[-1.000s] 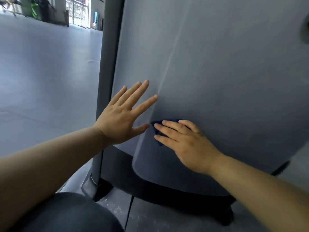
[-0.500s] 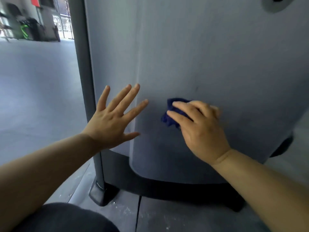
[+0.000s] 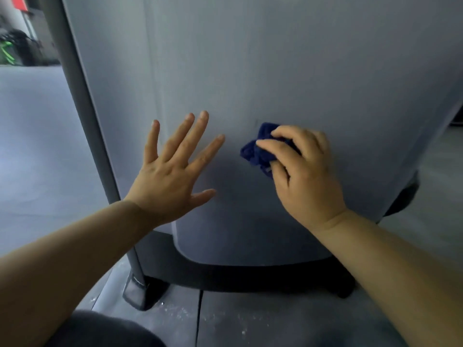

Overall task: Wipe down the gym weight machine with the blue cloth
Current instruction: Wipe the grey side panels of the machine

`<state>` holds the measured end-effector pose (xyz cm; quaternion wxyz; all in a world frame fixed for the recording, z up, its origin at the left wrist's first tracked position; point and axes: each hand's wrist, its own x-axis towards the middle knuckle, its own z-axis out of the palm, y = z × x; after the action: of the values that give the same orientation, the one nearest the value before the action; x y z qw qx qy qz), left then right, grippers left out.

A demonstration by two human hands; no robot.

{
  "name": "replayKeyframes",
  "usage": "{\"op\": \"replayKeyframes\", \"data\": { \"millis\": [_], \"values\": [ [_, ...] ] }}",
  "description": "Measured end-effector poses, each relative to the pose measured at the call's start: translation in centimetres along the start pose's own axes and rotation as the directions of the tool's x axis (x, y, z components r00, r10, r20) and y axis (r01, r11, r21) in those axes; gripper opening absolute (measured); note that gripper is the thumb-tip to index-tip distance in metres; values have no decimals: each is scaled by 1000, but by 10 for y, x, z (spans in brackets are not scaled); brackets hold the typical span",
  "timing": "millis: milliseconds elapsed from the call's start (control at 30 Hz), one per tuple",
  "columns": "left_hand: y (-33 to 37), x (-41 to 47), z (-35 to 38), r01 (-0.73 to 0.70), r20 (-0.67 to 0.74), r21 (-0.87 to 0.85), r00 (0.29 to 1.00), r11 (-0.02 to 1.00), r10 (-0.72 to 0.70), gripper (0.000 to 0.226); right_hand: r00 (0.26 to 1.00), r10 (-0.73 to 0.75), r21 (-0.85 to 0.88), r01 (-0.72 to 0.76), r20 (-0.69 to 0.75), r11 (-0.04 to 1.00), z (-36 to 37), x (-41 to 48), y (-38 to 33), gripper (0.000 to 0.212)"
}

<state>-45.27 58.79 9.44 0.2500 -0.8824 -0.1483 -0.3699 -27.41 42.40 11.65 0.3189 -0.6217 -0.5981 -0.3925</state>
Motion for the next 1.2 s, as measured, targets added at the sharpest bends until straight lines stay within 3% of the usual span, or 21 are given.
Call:
{"op": "replayKeyframes", "data": {
  "millis": [67,267,500,600,667,733,833,933,1000,1133,1200],
  "values": [
    [3,-2,1,-22,-13,-2,1000,1000,22,105,999,44,16,-43,-15,999,-3,-1,4,28],
    [7,-3,18,-113,-23,41,993,993,114,94,963,-103,20,101,250,995,-1,-17,5,31],
    [9,0,26,-106,-135,72,984,992,115,93,995,85,8,-84,-49,996,-18,0,16,23],
    [11,7,23,-126,-209,74,968,989,139,92,995,-27,23,25,95,999,-9,-14,14,23],
    [14,10,23,-144,-218,62,964,988,154,92,955,-122,15,122,269,992,-3,-28,14,23],
    [15,9,25,-162,-198,69,965,984,172,94,933,-140,8,145,331,989,-3,-34,17,26],
    [17,8,27,-167,-191,77,965,983,179,93,991,-16,1,16,133,1000,-17,-24,24,22],
    [24,14,25,-154,-224,62,961,986,164,89,980,180,-11,-182,-86,983,-33,-10,37,23],
    [31,17,27,-166,-226,57,958,984,175,90,984,176,-12,-176,-23,984,-31,-17,38,25],
    [40,17,36,-221,-183,75,956,972,231,96,947,10,-22,-3,320,1000,-19,-45,36,34],
    [43,16,39,-227,-169,88,956,970,240,100,933,-3,-18,10,359,1000,-21,-46,40,31]
  ]
}}
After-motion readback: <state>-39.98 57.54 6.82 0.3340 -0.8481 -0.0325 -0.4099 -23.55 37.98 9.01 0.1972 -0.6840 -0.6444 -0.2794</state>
